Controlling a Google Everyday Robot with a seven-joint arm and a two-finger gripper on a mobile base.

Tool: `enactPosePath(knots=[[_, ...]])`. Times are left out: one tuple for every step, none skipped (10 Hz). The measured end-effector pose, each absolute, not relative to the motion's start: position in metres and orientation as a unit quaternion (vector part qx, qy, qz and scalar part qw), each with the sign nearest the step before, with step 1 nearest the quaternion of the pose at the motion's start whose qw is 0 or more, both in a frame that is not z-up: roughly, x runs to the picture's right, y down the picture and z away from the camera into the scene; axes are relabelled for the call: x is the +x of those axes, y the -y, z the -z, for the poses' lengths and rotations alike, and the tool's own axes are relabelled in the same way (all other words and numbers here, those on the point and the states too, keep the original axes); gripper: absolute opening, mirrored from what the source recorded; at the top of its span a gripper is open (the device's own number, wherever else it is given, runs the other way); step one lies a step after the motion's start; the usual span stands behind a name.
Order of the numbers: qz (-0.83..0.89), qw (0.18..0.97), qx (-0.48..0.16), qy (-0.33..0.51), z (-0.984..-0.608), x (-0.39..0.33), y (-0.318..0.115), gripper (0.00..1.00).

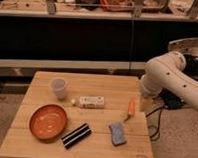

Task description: Place the bottle in the ceramic bowl

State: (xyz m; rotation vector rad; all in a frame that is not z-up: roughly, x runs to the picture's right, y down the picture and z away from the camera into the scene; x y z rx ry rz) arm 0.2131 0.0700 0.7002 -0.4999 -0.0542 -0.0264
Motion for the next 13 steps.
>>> enactPosePath(knots=[[0.021,0.968,-0.248,0.036,-0.704,0.199,-0.068,0.80],[0.025,0.967,-0.249,0.043,-0.707,0.185,-0.066,0.80],[0.030,0.967,-0.249,0.052,-0.710,0.171,-0.063,0.80],[0.034,0.967,-0.246,0.056,-0.714,0.166,-0.060,0.80],[0.037,0.967,-0.245,0.061,-0.717,0.161,-0.058,0.80],[0.043,0.966,-0.245,0.065,-0.721,0.151,-0.057,0.80],[0.047,0.965,-0.248,0.071,-0.727,0.134,-0.058,0.80],[0.053,0.964,-0.250,0.077,-0.733,0.117,-0.059,0.80],[0.057,0.963,-0.250,0.080,-0.737,0.111,-0.057,0.80],[0.060,0.963,-0.249,0.085,-0.739,0.107,-0.056,0.80],[0.060,0.962,-0.250,0.089,-0.745,0.106,-0.056,0.80],[0.062,0.962,-0.250,0.091,-0.751,0.102,-0.057,0.80],[0.064,0.961,-0.251,0.096,-0.758,0.093,-0.060,0.80]])
